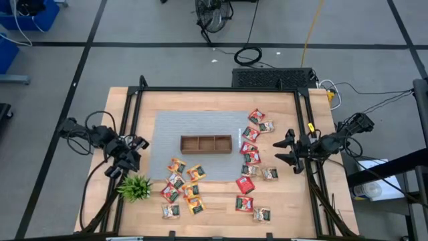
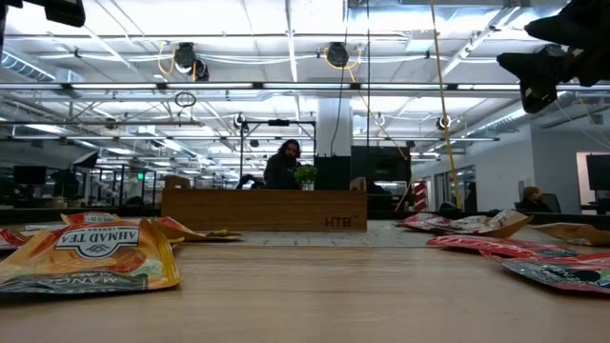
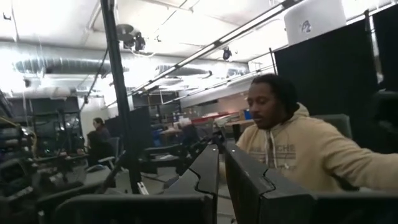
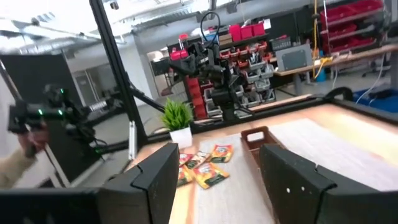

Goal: Pick & Place Tea
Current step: Put the red tea bag into the wooden organizer

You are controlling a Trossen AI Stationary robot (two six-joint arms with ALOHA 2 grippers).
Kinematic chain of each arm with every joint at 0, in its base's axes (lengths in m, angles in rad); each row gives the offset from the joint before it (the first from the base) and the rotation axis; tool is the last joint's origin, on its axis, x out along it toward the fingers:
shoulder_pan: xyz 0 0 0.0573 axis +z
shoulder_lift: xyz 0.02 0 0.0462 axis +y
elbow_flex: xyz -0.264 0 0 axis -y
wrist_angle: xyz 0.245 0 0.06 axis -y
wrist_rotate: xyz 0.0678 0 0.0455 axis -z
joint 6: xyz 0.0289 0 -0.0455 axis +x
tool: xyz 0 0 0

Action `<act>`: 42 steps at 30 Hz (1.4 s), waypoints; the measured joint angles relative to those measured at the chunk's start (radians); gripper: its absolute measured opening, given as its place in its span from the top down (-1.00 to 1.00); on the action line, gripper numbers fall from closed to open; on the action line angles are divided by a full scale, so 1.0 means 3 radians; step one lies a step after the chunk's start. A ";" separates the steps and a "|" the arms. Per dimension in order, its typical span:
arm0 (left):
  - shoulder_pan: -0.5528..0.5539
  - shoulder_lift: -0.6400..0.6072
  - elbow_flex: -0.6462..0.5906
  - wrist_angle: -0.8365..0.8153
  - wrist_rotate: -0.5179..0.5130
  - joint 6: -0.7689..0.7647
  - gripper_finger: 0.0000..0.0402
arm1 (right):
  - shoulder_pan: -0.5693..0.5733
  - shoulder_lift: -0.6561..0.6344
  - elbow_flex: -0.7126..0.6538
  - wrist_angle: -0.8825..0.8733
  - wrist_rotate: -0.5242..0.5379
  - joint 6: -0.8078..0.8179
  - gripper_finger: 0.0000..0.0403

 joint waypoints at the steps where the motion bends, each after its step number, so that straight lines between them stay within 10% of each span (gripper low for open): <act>1: 0.0000 0.0000 0.0000 0.0001 -0.0013 0.0048 0.83 | 0.0000 0.0000 -0.0001 -0.0011 0.0001 -0.0053 -0.03; 26: 0.0001 0.0001 -0.0003 -0.0800 -0.0072 -0.0696 0.83 | 0.0000 -0.0001 0.0000 -0.0032 -0.0018 0.0695 -0.03; 42: 0.0001 0.0001 -0.0003 -0.0926 -0.1342 -0.0042 0.83 | -0.0004 -0.0001 -0.0001 0.0023 0.0003 0.0480 -0.03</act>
